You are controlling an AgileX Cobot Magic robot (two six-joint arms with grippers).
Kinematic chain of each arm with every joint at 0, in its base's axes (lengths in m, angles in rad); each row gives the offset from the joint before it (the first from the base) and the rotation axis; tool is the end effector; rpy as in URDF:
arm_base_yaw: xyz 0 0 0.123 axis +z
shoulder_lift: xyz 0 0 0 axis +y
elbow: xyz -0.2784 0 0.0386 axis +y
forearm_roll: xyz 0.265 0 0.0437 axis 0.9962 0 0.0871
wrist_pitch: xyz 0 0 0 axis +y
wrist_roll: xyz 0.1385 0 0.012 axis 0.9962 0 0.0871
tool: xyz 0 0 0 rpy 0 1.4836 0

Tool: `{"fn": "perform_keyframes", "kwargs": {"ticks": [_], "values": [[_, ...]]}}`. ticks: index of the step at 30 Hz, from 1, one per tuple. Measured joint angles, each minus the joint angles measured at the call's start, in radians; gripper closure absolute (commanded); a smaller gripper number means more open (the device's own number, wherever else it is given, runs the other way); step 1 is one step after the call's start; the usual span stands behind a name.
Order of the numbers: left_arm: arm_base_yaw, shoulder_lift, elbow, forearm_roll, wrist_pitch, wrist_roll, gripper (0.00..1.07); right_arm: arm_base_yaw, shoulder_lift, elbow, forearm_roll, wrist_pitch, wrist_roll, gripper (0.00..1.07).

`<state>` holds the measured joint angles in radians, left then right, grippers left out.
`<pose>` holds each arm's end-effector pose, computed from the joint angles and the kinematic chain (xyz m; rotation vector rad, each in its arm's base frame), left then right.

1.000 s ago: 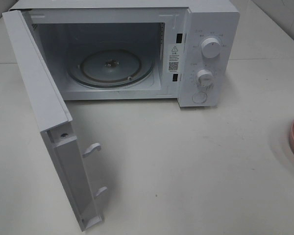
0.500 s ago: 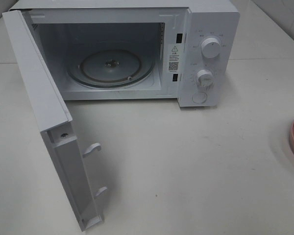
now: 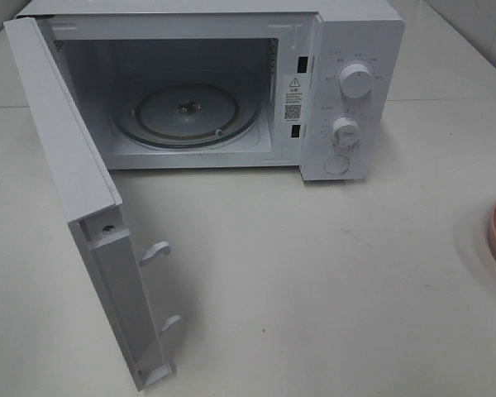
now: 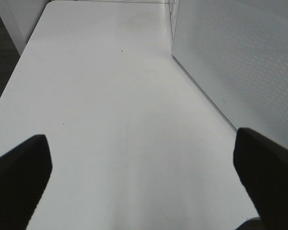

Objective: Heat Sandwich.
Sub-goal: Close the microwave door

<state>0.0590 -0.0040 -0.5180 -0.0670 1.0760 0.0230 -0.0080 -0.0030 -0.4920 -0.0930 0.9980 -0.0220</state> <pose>0.0537 -0.0050 0.2681 -0.0321 2.0357 -0.0285 0.0607 -0.0113 0.2693 -0.0134 1.9855 -0.1297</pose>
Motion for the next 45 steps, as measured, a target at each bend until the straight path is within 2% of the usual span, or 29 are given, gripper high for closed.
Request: {"fn": "perform_keyframes", "kwargs": {"ticks": [13, 19, 22, 23, 26, 27, 30, 31, 32, 34, 35, 36, 37, 45], "values": [[0.0, 0.009, -0.002, -0.005, -0.002, -0.005, 0.1, 0.0, 0.0, 0.0, 0.0, 0.0, 0.0, 0.32], [0.0, 0.119, -0.019, -0.016, -0.069, -0.006, 0.15, 0.0, 0.0, 0.0, 0.0, 0.0, 0.0, 0.32], [0.0, 0.167, -0.019, -0.017, -0.099, -0.006, 0.2, 0.0, 0.0, 0.0, 0.0, 0.0, 0.0, 0.32], [0.0, 0.192, -0.019, -0.017, -0.113, -0.006, 0.24, 0.0, 0.0, 0.0, 0.0, 0.0, 0.0, 0.32], [0.0, 0.276, -0.019, -0.017, -0.165, -0.006, 0.43, 0.0, 0.0, 0.0, 0.0, 0.0, 0.0, 0.32], [0.0, 0.276, -0.019, -0.017, -0.165, -0.006, 0.43, 0.0, 0.0, 0.0, 0.0, 0.0, 0.0, 0.32], [0.0, 0.346, -0.018, -0.018, -0.228, -0.006, 0.65, 0.0, 0.0, 0.0, 0.0, 0.0, 0.0, 0.32], [0.0, 0.346, -0.018, -0.018, -0.228, -0.006, 0.65, 0.0, 0.0, 0.0, 0.0, 0.0, 0.0, 0.32], [0.0, 0.359, -0.015, -0.018, -0.244, -0.006, 0.7, 0.0, 0.0, 0.0, 0.0, 0.0, 0.0, 0.32], [0.0, 0.405, 0.006, -0.018, -0.316, -0.006, 0.88, 0.0, 0.0, 0.0, 0.0, 0.0, 0.0, 0.32], [0.0, 0.422, 0.015, -0.018, -0.342, -0.006, 0.93, 0.0, 0.0, 0.0, 0.0, 0.0, 0.0, 0.32], [0.0, 0.422, 0.015, -0.018, -0.342, -0.006, 0.93, 0.0, 0.0, 0.0, 0.0, 0.0, 0.0, 0.32], [0.0, 0.459, 0.035, -0.018, -0.392, -0.006, 1.07, 0.0, 0.0, 0.0, 0.0, 0.0, 0.0, 0.32], [0.0, 0.566, 0.122, -0.018, -0.624, 0.006, 1.07, 0.0, 0.0, 0.0, 0.0, 0.0, 0.0, 0.32]]}}
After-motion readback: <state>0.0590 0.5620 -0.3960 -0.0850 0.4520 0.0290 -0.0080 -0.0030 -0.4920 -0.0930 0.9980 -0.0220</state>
